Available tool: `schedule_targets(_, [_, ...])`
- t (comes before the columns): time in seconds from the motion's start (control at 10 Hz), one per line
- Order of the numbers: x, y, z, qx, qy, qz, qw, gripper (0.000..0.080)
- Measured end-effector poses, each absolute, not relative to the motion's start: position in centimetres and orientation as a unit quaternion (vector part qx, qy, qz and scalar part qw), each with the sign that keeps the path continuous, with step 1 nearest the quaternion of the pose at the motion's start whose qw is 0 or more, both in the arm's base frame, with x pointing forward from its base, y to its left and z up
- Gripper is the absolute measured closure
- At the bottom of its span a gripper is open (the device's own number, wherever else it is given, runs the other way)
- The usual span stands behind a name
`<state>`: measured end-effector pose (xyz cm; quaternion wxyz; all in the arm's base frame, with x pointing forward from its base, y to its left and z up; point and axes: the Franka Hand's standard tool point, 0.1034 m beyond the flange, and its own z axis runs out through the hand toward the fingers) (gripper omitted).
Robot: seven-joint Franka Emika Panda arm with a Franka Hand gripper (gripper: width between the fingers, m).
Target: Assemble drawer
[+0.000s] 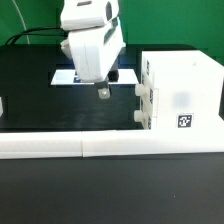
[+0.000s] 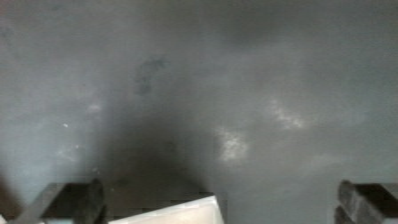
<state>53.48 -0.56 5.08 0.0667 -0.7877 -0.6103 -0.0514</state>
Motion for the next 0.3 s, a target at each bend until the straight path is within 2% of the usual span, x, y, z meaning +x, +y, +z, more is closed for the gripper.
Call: schedule_targets(0.3, [53.39, -0.56, 4.95, -0.788, -0.610, -0.051, 0.068, 0.0150])
